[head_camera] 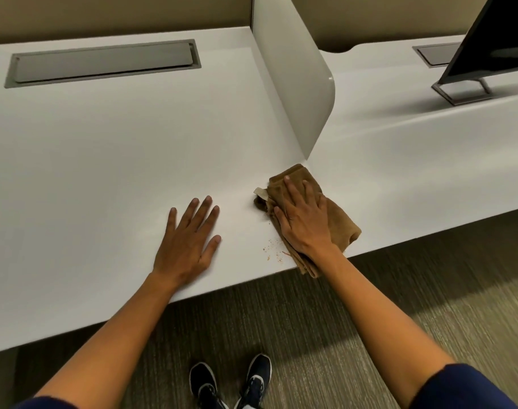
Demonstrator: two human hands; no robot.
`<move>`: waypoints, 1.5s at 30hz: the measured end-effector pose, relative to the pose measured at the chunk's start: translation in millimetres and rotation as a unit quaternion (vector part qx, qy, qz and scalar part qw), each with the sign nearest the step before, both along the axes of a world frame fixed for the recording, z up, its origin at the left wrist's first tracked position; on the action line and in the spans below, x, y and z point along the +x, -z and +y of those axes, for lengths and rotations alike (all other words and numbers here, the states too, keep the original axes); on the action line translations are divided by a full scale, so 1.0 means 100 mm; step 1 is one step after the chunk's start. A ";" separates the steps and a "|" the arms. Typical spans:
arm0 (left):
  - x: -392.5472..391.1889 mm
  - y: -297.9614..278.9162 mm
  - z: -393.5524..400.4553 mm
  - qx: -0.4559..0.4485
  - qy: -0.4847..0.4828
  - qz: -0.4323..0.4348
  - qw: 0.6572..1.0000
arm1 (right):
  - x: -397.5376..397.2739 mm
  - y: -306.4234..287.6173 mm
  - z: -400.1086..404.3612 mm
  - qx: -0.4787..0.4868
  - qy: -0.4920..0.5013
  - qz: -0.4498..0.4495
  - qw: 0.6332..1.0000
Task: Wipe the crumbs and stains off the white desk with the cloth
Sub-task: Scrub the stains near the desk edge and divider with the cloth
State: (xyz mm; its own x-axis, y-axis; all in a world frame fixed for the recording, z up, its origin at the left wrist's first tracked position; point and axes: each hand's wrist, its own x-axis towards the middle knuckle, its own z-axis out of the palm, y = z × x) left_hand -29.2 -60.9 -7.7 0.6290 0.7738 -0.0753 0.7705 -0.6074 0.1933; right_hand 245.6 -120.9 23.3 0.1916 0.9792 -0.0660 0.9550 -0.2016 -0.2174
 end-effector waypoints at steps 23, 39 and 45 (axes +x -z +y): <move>-0.01 -0.06 0.00 -0.018 -0.006 -0.032 0.999 | -0.43 0.01 -0.65 -0.005 -0.178 -0.050 0.983; -0.01 -0.06 0.00 -0.019 -0.004 -0.023 1.000 | -0.16 0.03 -0.14 0.054 0.057 -0.002 0.997; -0.01 -0.08 0.00 -0.022 -0.003 -0.024 0.999 | 0.15 0.02 0.29 0.074 0.087 -0.021 0.993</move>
